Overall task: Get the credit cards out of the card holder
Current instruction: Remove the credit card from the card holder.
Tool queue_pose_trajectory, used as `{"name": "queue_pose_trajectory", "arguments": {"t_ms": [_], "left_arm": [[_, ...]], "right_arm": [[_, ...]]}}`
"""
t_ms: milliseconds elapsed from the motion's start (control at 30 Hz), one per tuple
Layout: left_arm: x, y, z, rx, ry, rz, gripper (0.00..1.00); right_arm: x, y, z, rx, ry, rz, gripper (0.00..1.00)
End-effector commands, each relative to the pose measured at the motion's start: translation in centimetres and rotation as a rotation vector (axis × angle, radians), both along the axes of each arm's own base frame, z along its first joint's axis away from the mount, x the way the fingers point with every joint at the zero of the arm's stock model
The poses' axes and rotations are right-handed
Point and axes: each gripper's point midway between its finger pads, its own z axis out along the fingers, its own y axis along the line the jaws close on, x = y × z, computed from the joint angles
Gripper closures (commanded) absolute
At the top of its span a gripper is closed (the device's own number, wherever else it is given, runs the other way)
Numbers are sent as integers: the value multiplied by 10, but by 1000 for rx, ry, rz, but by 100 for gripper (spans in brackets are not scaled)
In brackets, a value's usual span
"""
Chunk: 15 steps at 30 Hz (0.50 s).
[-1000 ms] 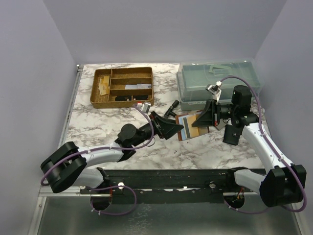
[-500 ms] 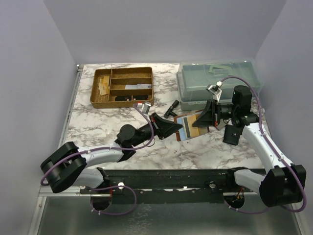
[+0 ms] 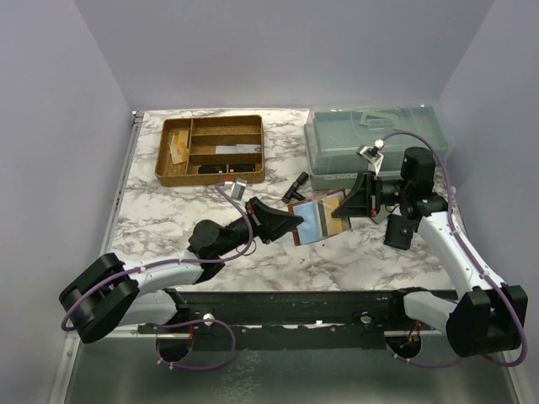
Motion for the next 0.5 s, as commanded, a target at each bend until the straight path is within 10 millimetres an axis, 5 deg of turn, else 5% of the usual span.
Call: {"name": "queue_pose_trajectory", "arguments": {"t_ms": [0, 467], "left_arm": [[-11, 12, 20, -75, -66, -33, 100], [-14, 11, 27, -111, -81, -75, 100]], "right_arm": [[-2, -5, 9, 16, -37, 9, 100], [-4, -5, 6, 25, -23, 30, 95]]}}
